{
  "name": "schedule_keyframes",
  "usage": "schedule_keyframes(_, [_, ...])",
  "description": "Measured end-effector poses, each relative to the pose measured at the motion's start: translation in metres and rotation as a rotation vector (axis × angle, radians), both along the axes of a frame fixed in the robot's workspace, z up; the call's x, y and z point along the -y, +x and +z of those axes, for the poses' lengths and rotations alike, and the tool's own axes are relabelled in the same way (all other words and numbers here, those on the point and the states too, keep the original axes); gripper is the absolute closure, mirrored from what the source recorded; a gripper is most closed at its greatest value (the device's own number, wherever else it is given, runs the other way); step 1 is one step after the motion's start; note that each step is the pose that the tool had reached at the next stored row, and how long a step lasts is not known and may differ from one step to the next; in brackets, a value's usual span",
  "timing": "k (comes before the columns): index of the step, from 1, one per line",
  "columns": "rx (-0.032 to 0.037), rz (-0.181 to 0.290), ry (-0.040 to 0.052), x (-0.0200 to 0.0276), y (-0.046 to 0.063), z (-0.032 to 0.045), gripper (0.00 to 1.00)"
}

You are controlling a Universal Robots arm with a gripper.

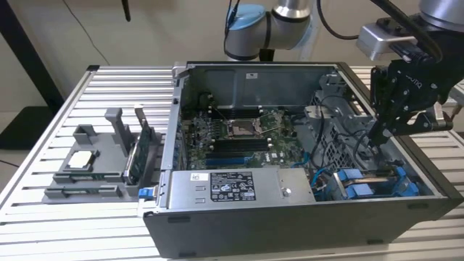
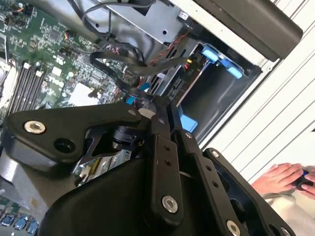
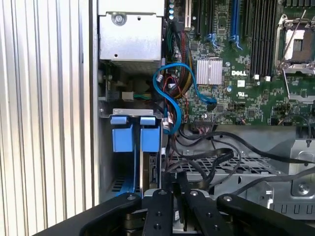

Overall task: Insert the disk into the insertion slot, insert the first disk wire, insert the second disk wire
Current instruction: 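Insert the second disk wire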

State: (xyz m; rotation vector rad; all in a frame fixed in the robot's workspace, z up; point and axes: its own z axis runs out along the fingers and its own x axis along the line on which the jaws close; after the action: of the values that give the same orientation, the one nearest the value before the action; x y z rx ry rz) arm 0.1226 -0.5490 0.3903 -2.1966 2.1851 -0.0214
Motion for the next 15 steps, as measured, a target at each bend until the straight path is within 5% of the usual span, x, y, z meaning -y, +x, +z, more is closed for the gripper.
schedule_keyframes(15, [0.0104, 0.0, 0.0071, 0.0139, -0.009, -0.0059, 0.84])
